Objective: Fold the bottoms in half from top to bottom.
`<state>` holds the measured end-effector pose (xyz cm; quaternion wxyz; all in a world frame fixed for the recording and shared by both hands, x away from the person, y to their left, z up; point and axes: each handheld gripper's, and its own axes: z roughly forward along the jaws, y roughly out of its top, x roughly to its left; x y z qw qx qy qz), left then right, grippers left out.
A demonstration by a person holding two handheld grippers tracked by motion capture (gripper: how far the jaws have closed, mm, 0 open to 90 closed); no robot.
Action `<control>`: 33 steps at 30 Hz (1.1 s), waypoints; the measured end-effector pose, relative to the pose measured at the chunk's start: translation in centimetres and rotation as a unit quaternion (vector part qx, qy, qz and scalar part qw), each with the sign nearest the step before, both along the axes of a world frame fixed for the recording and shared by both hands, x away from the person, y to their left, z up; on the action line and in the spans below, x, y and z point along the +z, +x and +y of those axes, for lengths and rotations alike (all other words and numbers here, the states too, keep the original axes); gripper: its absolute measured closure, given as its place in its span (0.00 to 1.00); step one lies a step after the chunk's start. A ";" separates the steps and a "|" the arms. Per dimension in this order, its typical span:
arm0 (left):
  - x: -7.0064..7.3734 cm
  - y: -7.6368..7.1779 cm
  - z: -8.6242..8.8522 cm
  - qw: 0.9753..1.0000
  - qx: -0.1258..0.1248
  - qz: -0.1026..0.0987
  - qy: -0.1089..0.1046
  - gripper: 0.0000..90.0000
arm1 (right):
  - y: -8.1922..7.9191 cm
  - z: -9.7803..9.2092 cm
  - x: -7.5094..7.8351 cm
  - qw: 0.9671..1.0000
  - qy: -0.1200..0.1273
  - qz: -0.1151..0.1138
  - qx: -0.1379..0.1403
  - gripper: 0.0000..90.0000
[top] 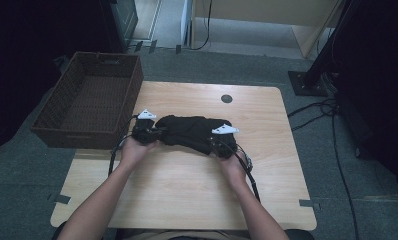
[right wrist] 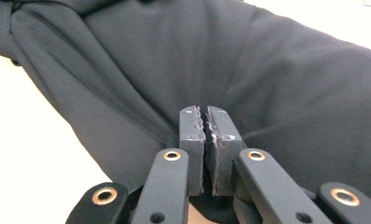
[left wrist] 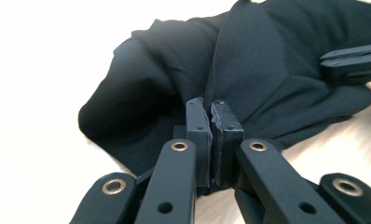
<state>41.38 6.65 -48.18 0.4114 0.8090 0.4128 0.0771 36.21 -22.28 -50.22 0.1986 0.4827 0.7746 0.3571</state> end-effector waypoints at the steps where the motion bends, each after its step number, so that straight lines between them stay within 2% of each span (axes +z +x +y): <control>1: -0.2 0.2 -0.1 1.000 0.004 0.000 0.002 0.97 | 0.0 -0.2 -0.1 1.000 0.003 0.001 0.000 0.95; 3: -0.4 0.5 -0.4 1.000 0.005 0.002 0.006 0.97 | 0.1 -0.4 -0.2 1.000 0.016 0.005 -0.005 0.95; 5: -0.6 0.6 -0.7 1.000 0.000 0.002 0.009 0.97 | 0.1 -0.3 -0.2 1.000 0.006 0.002 -0.003 0.96; 8: -0.3 0.6 -0.4 1.000 0.001 -0.003 0.004 0.98 | 0.2 -0.2 -0.3 1.000 -0.010 -0.003 -0.003 0.99; 10: -0.1 0.6 -0.1 1.000 0.006 -0.008 0.005 0.98 | 0.4 -0.5 -0.4 1.000 -0.008 -0.004 -0.003 1.00; 11: -0.1 0.6 0.0 1.000 0.008 -0.006 0.001 0.98 | 0.6 -0.6 -0.4 1.000 -0.006 -0.003 -0.003 1.00; 12: -0.2 0.6 0.0 1.000 0.006 -0.002 0.007 0.98 | 0.6 -0.7 -0.4 1.000 -0.004 -0.001 -0.003 1.00; 16: -0.2 0.5 0.0 1.000 0.006 -0.003 0.008 0.98 | 0.6 -0.7 -0.4 1.000 -0.014 -0.006 0.000 1.00; 18: -0.2 0.6 0.0 1.000 0.006 0.003 0.002 0.95 | 0.6 -0.9 -0.4 1.000 -0.009 -0.004 -0.002 1.00; 20: -0.2 0.8 0.0 1.000 0.003 0.021 -0.010 0.87 | 0.7 -1.1 -0.4 1.000 -0.010 -0.003 -0.009 1.00; 22: 0.2 0.6 -0.1 1.000 -0.004 0.014 -0.017 0.83 | 0.8 -1.2 -0.3 1.000 -0.012 0.000 -0.007 1.00; 25: 1.1 0.2 -0.4 1.000 -0.015 0.001 -0.023 0.81 | 1.1 -0.9 0.2 1.000 -0.030 0.008 -0.003 1.00; 27: 1.8 0.1 -0.5 0.999 -0.020 -0.002 -0.024 0.78 | 1.1 -1.0 0.3 1.000 -0.023 0.008 -0.003 0.99; 30: 2.8 0.1 -0.5 0.999 -0.026 -0.009 -0.024 0.74 | 1.1 -1.4 0.6 1.000 0.001 0.013 -0.006 0.95; 33: 3.9 0.3 -0.6 0.999 -0.034 -0.018 -0.026 0.72 | 1.0 -1.5 1.3 1.000 0.007 0.007 -0.005 0.93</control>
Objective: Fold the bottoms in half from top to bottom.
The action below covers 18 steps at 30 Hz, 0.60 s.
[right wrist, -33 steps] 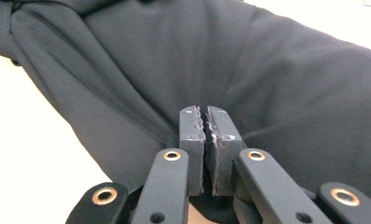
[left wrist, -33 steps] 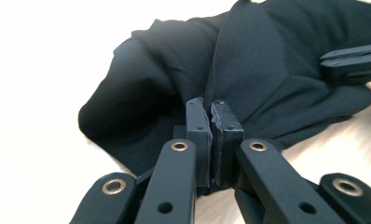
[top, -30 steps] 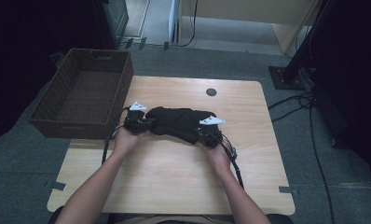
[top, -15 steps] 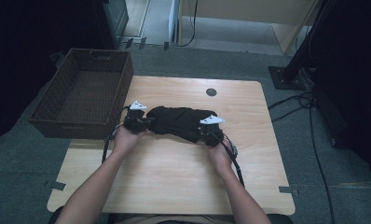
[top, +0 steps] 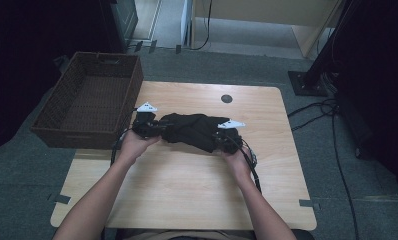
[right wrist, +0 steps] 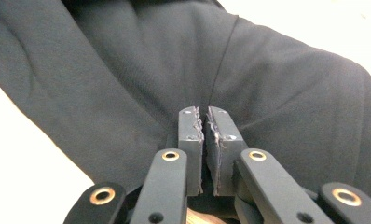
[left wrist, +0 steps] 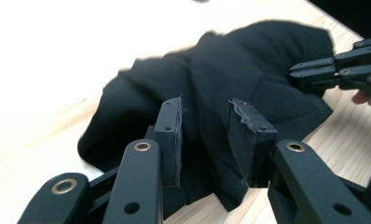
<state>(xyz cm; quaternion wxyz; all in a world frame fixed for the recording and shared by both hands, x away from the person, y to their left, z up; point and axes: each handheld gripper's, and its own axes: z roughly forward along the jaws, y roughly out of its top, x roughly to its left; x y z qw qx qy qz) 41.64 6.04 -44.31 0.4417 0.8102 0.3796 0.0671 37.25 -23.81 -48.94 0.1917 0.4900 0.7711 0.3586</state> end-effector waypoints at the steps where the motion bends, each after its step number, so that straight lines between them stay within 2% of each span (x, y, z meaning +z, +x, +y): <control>1: 0.4 0.1 -0.1 1.000 -0.005 -0.004 0.001 0.72 | 0.0 0.1 0.1 1.000 0.000 -0.003 -0.001 0.93; 5: 1.3 1.0 -0.7 1.000 -0.015 -0.004 0.002 0.70 | 0.1 0.5 0.7 1.000 0.008 -0.009 0.003 0.90; 8: 1.6 1.9 -1.4 1.000 -0.019 -0.001 0.011 0.70 | 0.1 1.3 1.0 1.000 0.017 -0.020 0.010 0.88; 14: 1.1 3.9 -3.3 0.999 -0.035 0.009 0.038 0.70 | 0.5 3.1 1.0 0.999 0.025 -0.028 0.020 0.82; 18: 0.8 5.4 -4.3 0.998 -0.045 0.017 0.049 0.70 | 1.0 3.4 0.2 0.998 0.024 -0.042 0.037 0.73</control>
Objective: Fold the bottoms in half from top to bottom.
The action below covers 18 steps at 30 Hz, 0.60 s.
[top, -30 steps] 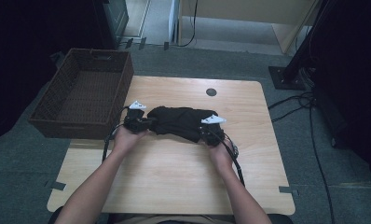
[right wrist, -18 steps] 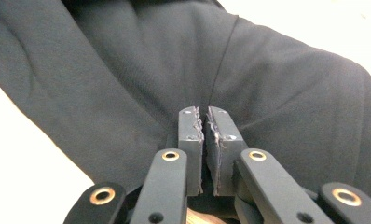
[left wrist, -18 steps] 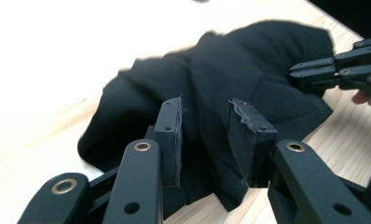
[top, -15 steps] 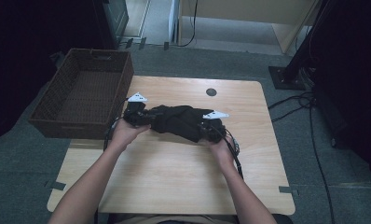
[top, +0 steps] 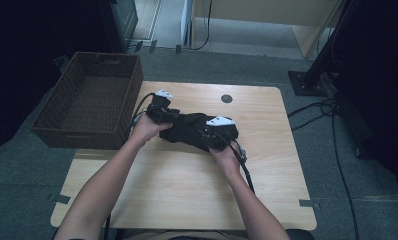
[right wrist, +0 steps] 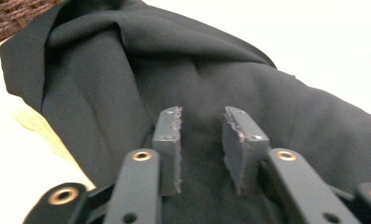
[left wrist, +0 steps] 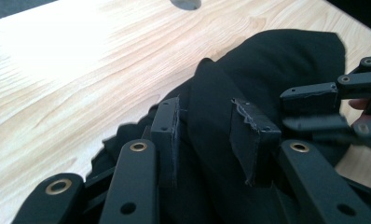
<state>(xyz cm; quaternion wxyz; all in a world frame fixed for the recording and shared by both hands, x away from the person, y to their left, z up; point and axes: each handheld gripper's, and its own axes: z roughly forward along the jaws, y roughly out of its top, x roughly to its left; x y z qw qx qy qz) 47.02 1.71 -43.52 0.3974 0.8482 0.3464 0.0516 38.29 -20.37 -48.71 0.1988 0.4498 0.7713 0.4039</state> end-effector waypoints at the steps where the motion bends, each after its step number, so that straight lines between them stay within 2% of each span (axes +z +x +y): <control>1: 0.0 0.3 -0.3 1.000 -0.004 0.005 0.001 0.70 | 0.1 0.0 -0.3 1.000 -0.002 0.004 0.002 0.73; 3: 0.1 1.0 -0.8 1.000 -0.011 0.008 0.005 0.70 | 0.2 0.0 -0.8 1.000 -0.002 0.012 0.007 0.73; 6: 0.1 1.5 -1.7 1.000 -0.016 0.014 0.011 0.70 | 0.1 0.0 -1.2 1.000 -0.003 0.010 0.008 0.74; 9: -0.1 1.4 -2.6 1.000 -0.020 0.018 0.010 0.69 | -0.1 -0.1 -1.4 1.000 -0.007 0.007 0.013 0.76; 11: -0.3 1.2 -3.0 0.999 -0.026 0.026 0.014 0.68 | -0.5 -0.2 -1.6 1.000 -0.004 0.011 0.014 0.77; 14: -0.2 0.8 -3.7 0.999 -0.037 0.026 0.019 0.68 | -1.3 -0.1 -1.9 1.000 -0.003 0.018 0.015 0.77; 18: -0.8 1.1 -4.4 0.998 -0.032 0.031 0.033 0.68 | -2.0 -0.2 -2.0 1.000 -0.003 0.014 0.017 0.77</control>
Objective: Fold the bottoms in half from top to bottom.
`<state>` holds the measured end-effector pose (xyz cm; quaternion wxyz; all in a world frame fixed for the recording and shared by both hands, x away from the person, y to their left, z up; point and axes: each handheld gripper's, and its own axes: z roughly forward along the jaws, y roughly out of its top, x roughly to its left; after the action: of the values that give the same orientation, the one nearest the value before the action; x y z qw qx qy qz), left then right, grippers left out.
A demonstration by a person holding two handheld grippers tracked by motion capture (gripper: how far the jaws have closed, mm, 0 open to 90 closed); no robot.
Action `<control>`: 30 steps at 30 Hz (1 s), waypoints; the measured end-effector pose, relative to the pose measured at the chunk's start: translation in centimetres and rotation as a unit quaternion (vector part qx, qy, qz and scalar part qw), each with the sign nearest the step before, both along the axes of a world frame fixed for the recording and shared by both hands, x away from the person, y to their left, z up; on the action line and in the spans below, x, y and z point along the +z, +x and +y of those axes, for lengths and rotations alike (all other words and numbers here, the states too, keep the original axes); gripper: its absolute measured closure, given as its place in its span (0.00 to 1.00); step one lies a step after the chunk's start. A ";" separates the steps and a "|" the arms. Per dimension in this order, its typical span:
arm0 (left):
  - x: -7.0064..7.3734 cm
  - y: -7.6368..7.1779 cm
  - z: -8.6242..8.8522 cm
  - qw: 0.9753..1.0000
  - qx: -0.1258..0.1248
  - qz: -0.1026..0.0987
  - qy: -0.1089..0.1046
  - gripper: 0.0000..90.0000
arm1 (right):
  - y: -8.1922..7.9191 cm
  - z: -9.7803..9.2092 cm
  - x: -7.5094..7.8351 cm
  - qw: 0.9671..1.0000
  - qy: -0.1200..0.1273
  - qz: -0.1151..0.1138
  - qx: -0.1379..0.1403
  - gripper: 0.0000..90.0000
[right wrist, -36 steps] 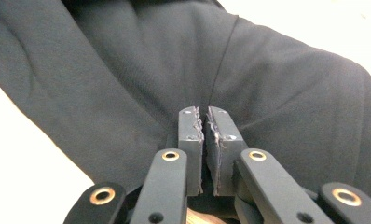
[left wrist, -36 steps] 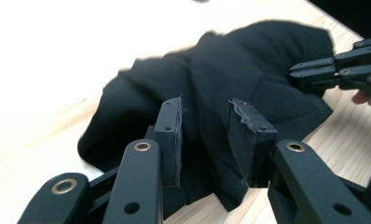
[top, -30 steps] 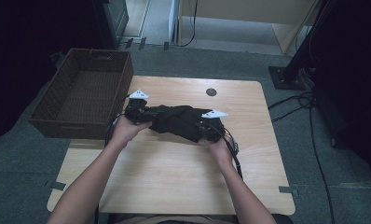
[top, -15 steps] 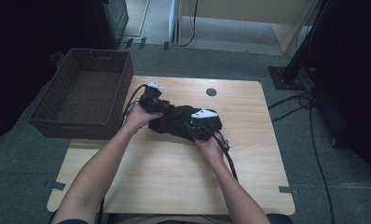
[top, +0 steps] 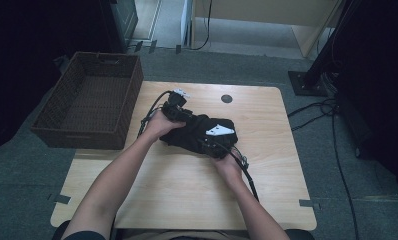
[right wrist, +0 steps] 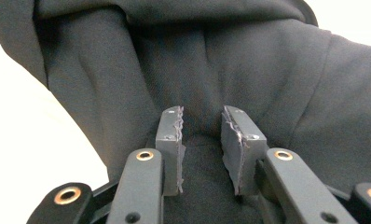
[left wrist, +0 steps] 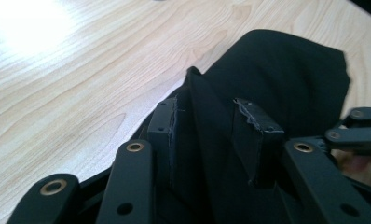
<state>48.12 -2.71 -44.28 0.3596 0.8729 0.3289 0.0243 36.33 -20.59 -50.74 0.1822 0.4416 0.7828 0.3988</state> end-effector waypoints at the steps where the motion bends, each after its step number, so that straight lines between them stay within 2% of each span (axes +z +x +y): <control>1: -0.1 0.1 0.0 1.000 -0.001 0.003 0.003 0.69 | 0.0 0.0 0.1 1.000 0.000 0.002 0.001 0.76; 4: -1.0 0.5 -0.2 1.000 -0.002 0.012 0.008 0.75 | 0.2 -0.1 0.3 1.000 -0.002 0.004 0.007 0.75; 7: -1.6 0.9 0.0 1.000 -0.003 0.015 0.015 0.92 | 0.5 -0.3 1.0 1.000 0.010 0.010 0.007 0.77; 9: -1.7 1.1 0.2 1.000 0.003 0.018 0.007 1.00 | 0.9 -0.7 1.7 1.000 0.015 0.001 0.002 0.77; 12: -1.6 1.2 0.4 1.000 0.008 0.011 0.010 1.00 | 1.8 -1.6 2.7 0.999 0.031 -0.019 -0.021 0.76; 15: -1.4 1.3 0.7 1.000 0.013 0.007 0.010 1.00 | 3.2 -2.1 2.7 0.998 0.021 -0.031 -0.041 0.71; 18: -1.0 1.4 1.0 1.000 0.014 -0.001 0.018 1.00 | 4.5 -2.3 1.9 0.999 0.024 0.004 -0.047 0.70; 23: -0.7 1.8 2.2 0.999 0.029 -0.001 0.020 1.00 | 4.6 -2.0 1.2 0.999 0.001 0.007 -0.037 0.72; 30: -0.9 1.7 3.6 0.999 0.047 0.004 0.028 1.00 | 4.5 -1.9 1.0 0.999 -0.009 0.016 -0.034 0.74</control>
<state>49.83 0.86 -45.14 0.3326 0.8662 0.3699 0.0469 40.88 -22.47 -49.70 0.1871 0.4730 0.7734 0.3783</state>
